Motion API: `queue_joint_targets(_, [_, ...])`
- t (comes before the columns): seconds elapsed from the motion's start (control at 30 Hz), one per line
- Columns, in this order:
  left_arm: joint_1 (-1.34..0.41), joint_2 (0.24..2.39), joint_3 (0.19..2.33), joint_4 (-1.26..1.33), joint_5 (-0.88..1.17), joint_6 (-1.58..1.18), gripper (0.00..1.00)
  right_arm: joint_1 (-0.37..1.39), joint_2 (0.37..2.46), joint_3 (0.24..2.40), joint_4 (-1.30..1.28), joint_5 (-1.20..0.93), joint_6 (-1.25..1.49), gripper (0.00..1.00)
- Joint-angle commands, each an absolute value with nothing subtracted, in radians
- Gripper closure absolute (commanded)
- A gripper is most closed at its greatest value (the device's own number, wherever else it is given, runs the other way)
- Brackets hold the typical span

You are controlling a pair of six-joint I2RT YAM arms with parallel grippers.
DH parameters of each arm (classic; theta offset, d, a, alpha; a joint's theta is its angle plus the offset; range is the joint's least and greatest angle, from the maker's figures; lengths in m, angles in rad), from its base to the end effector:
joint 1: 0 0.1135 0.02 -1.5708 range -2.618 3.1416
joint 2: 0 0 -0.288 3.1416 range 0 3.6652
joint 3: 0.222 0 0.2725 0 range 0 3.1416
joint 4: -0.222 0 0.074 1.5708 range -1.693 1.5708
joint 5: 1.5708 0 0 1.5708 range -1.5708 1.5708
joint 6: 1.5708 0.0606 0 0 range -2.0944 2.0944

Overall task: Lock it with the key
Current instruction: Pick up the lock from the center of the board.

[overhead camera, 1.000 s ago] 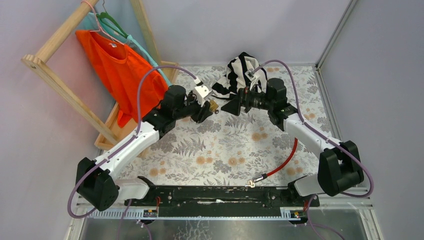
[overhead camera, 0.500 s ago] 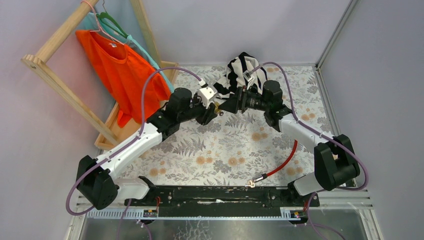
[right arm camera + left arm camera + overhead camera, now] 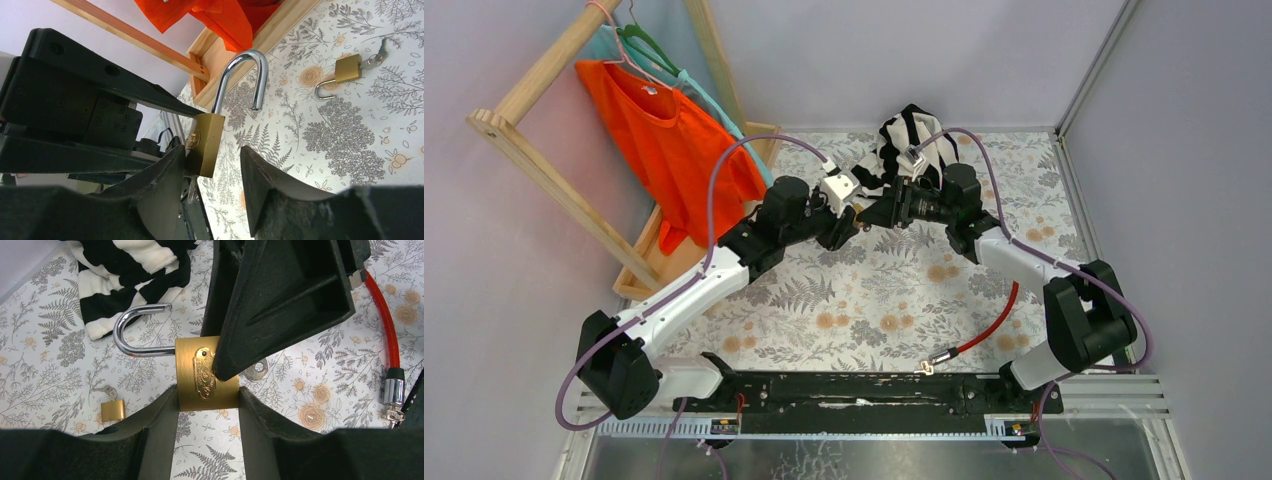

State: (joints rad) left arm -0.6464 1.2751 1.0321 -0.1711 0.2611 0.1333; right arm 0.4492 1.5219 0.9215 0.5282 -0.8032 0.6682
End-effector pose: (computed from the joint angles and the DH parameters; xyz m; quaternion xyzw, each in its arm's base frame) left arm 0.2539 -0.2112 0.3299 0.3814 0.7409 -0.2430 0.4966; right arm 0.3188 0.2021 0.2921 -0.1910 0.6990 0.5750 0.3799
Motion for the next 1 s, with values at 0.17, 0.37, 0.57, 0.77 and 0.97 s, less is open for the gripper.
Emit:
queue_joint_targets(0.17, [-0.658,1.272,1.052,-0.047,0.248,0.136,1.00,0.468,1.545,0.961,0.612,-0.821,0.721,0.53])
queue_joint_targets(0.37, [-0.663,1.276,1.048,-0.041,0.240,0.145,1.00,0.473,1.548,0.975,0.612,-0.823,0.728,0.67])
queue_joint_targets(0.57, [-0.663,1.255,1.016,-0.038,0.310,0.178,0.86,0.471,1.493,1.003,0.467,-0.781,0.574,1.00])
queue_joint_targets(0.77, [-0.661,1.204,0.997,-0.150,0.500,0.330,0.44,0.471,1.401,1.032,0.239,-0.798,0.262,1.00])
queue_joint_targets(0.97, [-0.661,1.143,1.040,-0.357,0.538,0.569,0.21,0.471,1.316,1.065,-0.044,-0.877,-0.098,1.00])
